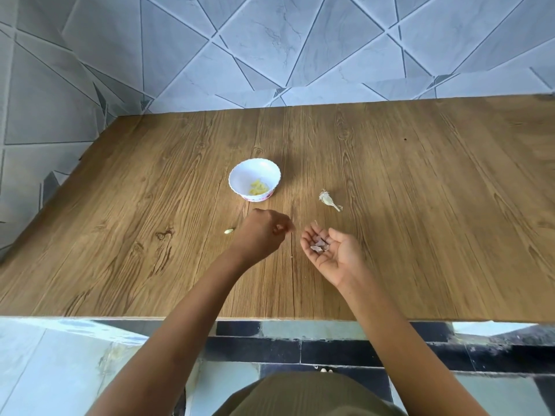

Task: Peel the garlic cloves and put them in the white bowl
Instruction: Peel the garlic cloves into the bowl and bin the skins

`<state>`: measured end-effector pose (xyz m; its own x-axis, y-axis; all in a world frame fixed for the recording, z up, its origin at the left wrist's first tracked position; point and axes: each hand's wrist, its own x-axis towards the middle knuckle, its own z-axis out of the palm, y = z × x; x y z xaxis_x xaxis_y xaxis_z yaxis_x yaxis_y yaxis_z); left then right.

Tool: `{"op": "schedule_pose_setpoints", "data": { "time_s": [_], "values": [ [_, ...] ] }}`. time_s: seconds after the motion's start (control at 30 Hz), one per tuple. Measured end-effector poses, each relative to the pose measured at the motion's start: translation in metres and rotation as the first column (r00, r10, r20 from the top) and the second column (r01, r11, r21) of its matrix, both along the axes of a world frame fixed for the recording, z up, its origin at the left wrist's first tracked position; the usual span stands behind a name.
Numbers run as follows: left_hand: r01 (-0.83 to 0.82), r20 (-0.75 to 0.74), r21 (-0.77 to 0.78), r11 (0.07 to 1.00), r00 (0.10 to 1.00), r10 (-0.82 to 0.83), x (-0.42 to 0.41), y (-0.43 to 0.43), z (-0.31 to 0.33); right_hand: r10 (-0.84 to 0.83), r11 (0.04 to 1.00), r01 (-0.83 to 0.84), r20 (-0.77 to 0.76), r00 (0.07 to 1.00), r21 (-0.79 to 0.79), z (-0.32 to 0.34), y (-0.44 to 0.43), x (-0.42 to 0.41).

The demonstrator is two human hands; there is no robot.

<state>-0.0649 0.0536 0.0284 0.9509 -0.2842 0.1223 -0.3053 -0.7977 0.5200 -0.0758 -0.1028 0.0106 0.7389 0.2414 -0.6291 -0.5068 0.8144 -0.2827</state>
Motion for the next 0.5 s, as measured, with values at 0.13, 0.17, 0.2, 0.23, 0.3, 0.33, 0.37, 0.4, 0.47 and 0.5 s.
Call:
{"op": "schedule_pose_setpoints", "data": {
  "time_s": [0.13,0.17,0.2,0.23,0.3,0.33,0.37,0.4,0.47,0.5],
  "values": [
    [0.104,-0.078,0.215,0.971,0.993,-0.088,-0.012,-0.001,-0.015,-0.031,0.999,0.032,0.005,0.999,-0.027,0.000,-0.010,0.001],
    [0.099,-0.071,0.250,0.963,0.994,-0.084,-0.015,-0.003,-0.018,-0.035,0.999,0.036,0.003,0.999,-0.025,-0.001,-0.011,0.001],
    [0.088,-0.058,0.283,0.955,0.995,-0.075,-0.018,-0.005,-0.022,-0.037,0.999,0.037,0.003,0.999,-0.022,-0.001,-0.012,0.000],
    [0.076,-0.041,0.316,0.946,0.997,-0.066,-0.020,-0.007,-0.025,-0.037,0.999,0.037,0.003,0.999,-0.019,-0.002,-0.012,0.000],
    [0.055,0.009,0.392,0.918,0.998,-0.064,-0.022,-0.010,-0.028,-0.032,0.999,0.032,-0.004,0.999,-0.017,-0.004,-0.011,-0.001],
    [0.052,0.029,0.434,0.899,0.997,-0.071,-0.022,-0.010,-0.029,-0.030,0.999,0.030,-0.006,1.000,-0.017,-0.004,-0.011,-0.002],
    [0.054,0.044,0.474,0.879,0.995,-0.085,-0.022,-0.011,-0.031,-0.030,0.999,0.030,-0.006,1.000,-0.016,-0.004,-0.010,-0.002],
    [0.062,0.048,0.517,0.854,0.994,-0.101,-0.022,-0.012,-0.032,-0.028,0.999,0.028,-0.003,1.000,-0.017,-0.004,-0.010,-0.002],
    [0.066,0.039,0.507,0.859,0.994,-0.099,-0.018,-0.011,-0.034,-0.019,1.000,0.019,0.003,1.000,-0.021,-0.003,-0.009,-0.002],
    [0.053,0.031,0.412,0.910,0.997,-0.072,-0.015,-0.009,-0.034,-0.012,1.000,0.012,0.002,1.000,-0.024,-0.003,-0.008,-0.003]
  ]
}}
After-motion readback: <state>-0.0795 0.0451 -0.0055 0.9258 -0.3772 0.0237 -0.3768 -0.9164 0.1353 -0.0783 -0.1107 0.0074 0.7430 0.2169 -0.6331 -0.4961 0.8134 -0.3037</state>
